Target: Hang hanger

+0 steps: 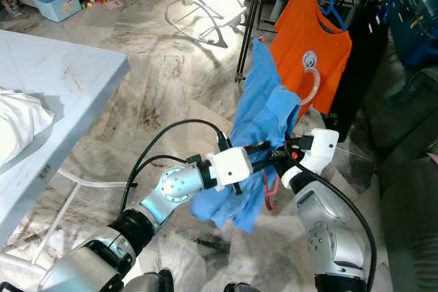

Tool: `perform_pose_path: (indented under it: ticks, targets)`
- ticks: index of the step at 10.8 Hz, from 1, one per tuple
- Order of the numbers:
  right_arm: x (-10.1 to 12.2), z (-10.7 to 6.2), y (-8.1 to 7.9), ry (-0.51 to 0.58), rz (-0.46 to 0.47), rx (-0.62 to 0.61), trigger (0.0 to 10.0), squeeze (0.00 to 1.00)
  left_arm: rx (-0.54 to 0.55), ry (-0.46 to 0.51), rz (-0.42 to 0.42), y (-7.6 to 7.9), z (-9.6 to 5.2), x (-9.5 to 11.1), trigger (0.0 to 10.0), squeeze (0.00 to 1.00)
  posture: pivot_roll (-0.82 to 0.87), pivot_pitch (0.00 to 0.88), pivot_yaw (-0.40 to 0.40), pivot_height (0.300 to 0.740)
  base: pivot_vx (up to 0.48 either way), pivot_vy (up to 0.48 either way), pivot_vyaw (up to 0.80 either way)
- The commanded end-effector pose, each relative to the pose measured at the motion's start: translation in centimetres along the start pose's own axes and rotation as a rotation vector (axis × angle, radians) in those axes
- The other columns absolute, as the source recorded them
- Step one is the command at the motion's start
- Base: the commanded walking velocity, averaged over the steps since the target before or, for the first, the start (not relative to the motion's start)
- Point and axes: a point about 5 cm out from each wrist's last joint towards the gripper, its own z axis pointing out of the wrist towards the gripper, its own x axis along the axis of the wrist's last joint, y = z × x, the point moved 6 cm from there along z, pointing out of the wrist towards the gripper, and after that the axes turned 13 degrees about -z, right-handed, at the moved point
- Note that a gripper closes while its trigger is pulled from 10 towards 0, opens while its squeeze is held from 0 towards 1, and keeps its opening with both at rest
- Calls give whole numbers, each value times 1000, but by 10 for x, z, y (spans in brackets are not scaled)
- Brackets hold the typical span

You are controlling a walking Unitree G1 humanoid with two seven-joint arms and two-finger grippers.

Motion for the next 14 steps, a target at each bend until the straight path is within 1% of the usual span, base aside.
perform_pose_path:
  ticks: [1, 2, 4, 6, 7, 8, 9, 10, 11, 12, 14]
  targets:
    - [7, -2, 1, 32, -35, 6, 10000, 0, -40, -22, -3, 6, -1, -4, 10000, 1000, 77, 134, -84, 740, 0, 0, 0]
    - [5, -4, 2, 22, -48, 8, 10000, 0, -48, -25, 8, 4, -5, -5, 10000, 1000, 76, 134, -84, 740, 0, 0, 0]
    - [-3, -11, 10, -15, -82, 10, 10000, 0, -57, -38, 31, -7, -21, -8, 10000, 1000, 81, 136, -82, 740, 0, 0, 0]
    - [-13, -29, 19, -73, -128, 48, 10000, 0, -52, -84, 70, -24, -38, -14, 10000, 1000, 85, 135, -81, 740, 0, 0, 0]
    - [-16, -40, 25, -106, -162, 77, 10000, 0, -39, -104, 88, -31, -44, -16, 10000, 1000, 86, 137, -80, 740, 0, 0, 0]
    - [-21, -54, 28, -160, -191, 141, 10000, 0, -32, -132, 127, -39, -50, -20, 10000, 1000, 85, 139, -83, 740, 0, 0, 0]
    - [-27, -67, 24, -216, -204, 230, 10000, 0, -45, -154, 174, -41, -54, -22, 10000, 1000, 82, 140, -82, 740, 0, 0, 0]
    - [-31, -73, 21, -249, -222, 274, 10000, 0, -47, -161, 178, -41, -54, -23, 10000, 1000, 80, 141, -82, 740, 0, 0, 0]
    - [-34, -84, 9, -287, -215, 378, 10000, 0, -75, -164, 214, -39, -54, -23, 10000, 1000, 76, 143, -79, 740, 0, 0, 0]
    - [-34, -95, -8, -320, -191, 500, 10000, 0, -92, -172, 237, -37, -54, -24, 10000, 1000, 74, 144, -78, 740, 0, 0, 0]
    - [-40, -113, -26, -396, -211, 655, 10000, 0, -131, -185, 288, -34, -56, -26, 10000, 1000, 73, 146, -73, 740, 0, 0, 0]
